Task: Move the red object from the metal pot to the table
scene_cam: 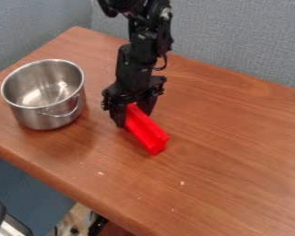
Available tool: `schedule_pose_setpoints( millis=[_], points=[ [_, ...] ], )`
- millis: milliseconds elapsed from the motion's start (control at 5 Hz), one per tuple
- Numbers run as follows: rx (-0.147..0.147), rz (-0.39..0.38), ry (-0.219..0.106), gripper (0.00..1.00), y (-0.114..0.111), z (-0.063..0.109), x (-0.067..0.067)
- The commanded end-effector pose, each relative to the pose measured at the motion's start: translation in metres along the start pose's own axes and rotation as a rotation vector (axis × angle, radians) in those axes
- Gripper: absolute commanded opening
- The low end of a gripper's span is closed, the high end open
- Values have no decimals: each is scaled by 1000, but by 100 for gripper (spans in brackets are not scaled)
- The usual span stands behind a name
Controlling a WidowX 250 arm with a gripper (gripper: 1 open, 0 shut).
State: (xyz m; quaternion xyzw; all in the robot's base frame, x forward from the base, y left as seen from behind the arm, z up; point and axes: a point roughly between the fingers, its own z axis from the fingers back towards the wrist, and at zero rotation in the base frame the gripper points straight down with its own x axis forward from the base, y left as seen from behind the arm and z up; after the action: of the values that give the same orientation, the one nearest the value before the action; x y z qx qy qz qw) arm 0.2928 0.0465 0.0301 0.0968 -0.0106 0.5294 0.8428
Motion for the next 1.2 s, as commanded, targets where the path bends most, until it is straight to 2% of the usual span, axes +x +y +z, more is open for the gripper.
schedule_pose_setpoints(
  millis=[0, 200, 1000],
  points=[
    [-15, -10, -21, 100, -5, 8, 1],
    [-11, -11, -17, 100, -5, 9, 0],
    [-36, -6, 20, 100, 1, 27, 0]
  ],
)
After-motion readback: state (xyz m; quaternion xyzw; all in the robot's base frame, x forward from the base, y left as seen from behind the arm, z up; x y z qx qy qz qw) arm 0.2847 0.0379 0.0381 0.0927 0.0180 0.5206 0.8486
